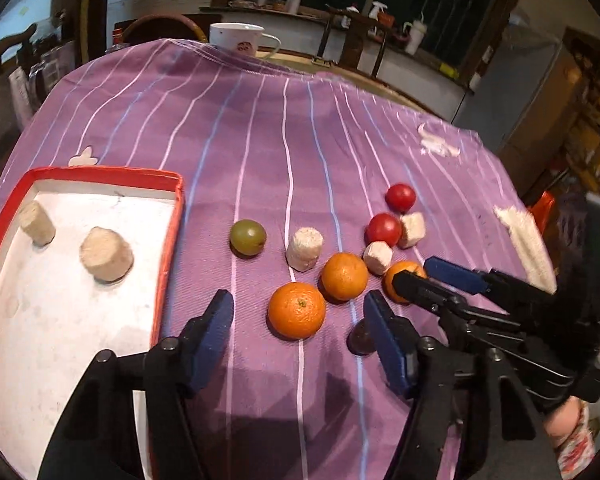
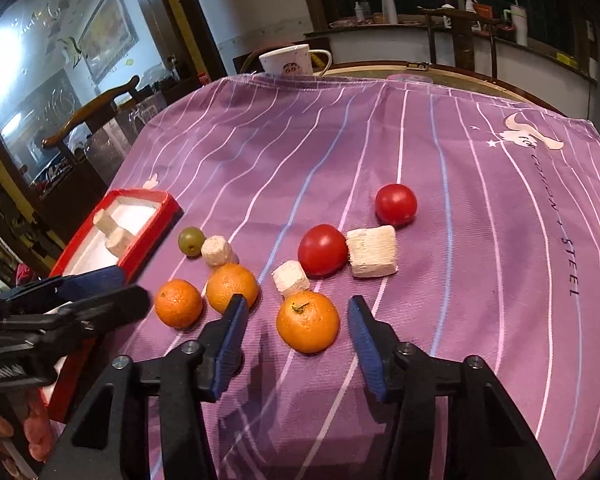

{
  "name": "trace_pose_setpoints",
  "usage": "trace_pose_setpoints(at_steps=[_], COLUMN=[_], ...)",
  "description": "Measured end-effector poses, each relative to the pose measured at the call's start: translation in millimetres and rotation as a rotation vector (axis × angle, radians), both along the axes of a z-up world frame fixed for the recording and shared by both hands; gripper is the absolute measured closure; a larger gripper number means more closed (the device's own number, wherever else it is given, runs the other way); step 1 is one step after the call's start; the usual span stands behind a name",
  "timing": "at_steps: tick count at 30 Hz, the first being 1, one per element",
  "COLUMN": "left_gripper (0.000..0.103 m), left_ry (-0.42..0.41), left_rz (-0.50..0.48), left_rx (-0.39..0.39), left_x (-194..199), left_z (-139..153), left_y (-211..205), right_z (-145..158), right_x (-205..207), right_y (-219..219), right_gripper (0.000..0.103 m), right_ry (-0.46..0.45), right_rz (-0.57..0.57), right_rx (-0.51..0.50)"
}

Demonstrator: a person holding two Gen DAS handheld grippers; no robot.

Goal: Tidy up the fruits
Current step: 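Grasp an orange with the left tool while the right tool grasps another orange, then lower both oranges into the red-rimmed tray and open both tools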

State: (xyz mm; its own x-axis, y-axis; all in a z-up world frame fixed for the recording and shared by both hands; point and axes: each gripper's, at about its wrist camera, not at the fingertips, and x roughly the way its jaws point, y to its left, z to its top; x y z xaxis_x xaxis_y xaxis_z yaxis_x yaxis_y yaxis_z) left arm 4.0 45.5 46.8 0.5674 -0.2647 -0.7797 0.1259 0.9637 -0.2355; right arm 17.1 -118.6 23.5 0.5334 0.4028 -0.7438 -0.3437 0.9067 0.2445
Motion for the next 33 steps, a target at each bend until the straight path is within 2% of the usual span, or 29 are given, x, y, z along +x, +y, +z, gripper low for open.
trace_pose_setpoints(at_steps=[3,10,12,14,16,20,27,33], left_gripper=[0.050,0.053,0.053,0.053,0.068,0.069,0.069,0.069], left_ry=[0.018,0.058,0.047,0.043,0.033,-0.003,-0.110,-0.181], left_rz=[-0.014,0.000,0.001,0.001,-0.006,-0.008,0.069,0.236], left_rx=[0.006,0.024,0.036,0.049,0.060,0.051,-0.037,-0.084], left_x=[4.4,11.3,11.0,11.2,9.7,0.3,-36.9,-82.7], left_z=[-8.5,-28.4,-28.7,-28.4,-27.9,-19.7,22.8,44.7], left_y=[-2.9,-4.0,-5.6,-8.2,-10.4,-10.3,32.6,101.5], right_z=[-3.8,-15.9,-16.2,-15.6,-14.5,-9.4,29.8,74.5], right_x=[1.1,7.7,7.9,6.8,5.1,-0.7,-27.8,-52.9], right_y=[1.1,-4.6,-7.4,-7.9,-7.0,-6.8,-2.9,35.5], right_gripper=[0.058,0.059,0.060,0.065,0.066,0.067,0.067,0.067], right_ry=[-0.002,0.033,0.038,0.032,0.027,0.009,-0.075,-0.144], right_rz=[0.010,-0.011,-0.014,-0.008,-0.009,-0.006,0.011,0.114], right_rx=[-0.014,0.005,0.022,0.035,0.033,0.032,0.033,0.072])
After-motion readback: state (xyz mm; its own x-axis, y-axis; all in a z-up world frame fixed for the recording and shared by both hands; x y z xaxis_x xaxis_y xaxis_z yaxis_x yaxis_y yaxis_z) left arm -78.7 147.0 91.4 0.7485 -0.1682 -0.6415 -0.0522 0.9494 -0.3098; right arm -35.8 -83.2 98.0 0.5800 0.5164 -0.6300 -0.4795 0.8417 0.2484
